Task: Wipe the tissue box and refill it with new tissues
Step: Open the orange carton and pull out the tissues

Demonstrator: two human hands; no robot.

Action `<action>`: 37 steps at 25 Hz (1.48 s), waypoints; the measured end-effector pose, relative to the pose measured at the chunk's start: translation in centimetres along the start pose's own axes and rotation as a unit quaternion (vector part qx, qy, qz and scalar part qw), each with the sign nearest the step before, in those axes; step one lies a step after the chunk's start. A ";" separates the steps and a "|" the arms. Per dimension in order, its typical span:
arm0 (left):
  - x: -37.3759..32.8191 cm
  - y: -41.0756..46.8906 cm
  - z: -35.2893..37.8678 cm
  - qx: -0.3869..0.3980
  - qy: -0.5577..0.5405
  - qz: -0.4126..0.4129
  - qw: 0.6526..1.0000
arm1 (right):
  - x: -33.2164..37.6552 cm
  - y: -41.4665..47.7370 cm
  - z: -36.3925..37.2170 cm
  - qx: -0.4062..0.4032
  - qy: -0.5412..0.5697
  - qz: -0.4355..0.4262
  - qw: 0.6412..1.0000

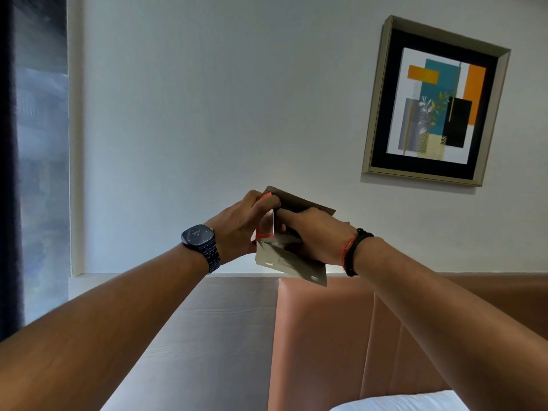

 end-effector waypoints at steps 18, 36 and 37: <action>0.8 0.0 0.3 0.042 -0.038 -0.109 0.992 | -0.7 0.4 -1.9 -0.087 0.004 0.078 0.993; 3.2 0.9 1.0 0.005 -0.105 -0.231 0.967 | -5.2 -1.2 -11.3 -0.209 0.151 0.138 0.957; 3.7 0.8 1.0 -0.004 -0.108 -0.246 0.963 | -5.9 -1.3 -12.5 -0.234 0.171 0.146 0.946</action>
Point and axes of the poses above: each hand's wrist, its own y-axis towards the middle knuckle, its own z-axis out of the palm, x = y × z, the point moved 6 cm from there along y, towards the middle knuckle, and after that the axes turned 7 degrees about z, right-handed, at the moved point
